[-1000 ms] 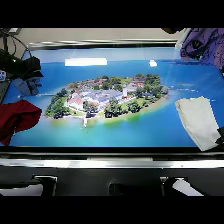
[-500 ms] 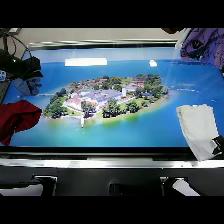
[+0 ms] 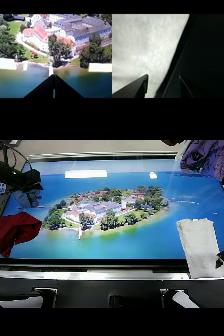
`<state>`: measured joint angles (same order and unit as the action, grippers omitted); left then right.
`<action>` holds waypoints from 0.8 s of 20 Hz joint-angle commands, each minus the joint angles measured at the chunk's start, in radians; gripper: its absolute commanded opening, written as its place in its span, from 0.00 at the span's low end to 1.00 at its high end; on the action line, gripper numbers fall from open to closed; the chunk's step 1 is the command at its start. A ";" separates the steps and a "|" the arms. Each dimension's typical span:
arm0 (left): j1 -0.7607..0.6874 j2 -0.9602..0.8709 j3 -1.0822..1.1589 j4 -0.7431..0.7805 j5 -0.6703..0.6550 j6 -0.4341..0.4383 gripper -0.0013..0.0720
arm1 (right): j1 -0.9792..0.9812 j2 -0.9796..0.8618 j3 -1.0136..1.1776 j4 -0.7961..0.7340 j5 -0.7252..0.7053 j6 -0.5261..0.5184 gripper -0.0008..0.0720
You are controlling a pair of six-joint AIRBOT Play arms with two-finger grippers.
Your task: Fold the clothes and pants, and hang the long-sleeved shirts on hangers.
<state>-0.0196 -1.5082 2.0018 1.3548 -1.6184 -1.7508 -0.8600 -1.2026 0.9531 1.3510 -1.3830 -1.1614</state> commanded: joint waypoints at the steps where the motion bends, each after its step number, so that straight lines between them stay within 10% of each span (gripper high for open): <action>1: 0.000 0.000 0.000 0.000 -0.007 0.000 0.05 | 0.049 0.035 0.143 0.139 0.143 -0.061 0.53; 7: -0.002 0.002 0.000 -0.001 0.021 0.006 0.05 | 0.551 0.039 0.399 0.350 0.393 -0.282 0.06; 16: -0.088 0.259 -0.391 0.012 0.302 0.106 0.05 | 1.207 0.038 0.406 0.343 0.364 -0.305 0.07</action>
<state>-0.0933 -1.3453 1.7626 1.3605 -1.4281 -1.6661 0.1947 -1.1652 1.3540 1.6886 -1.0073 -1.4658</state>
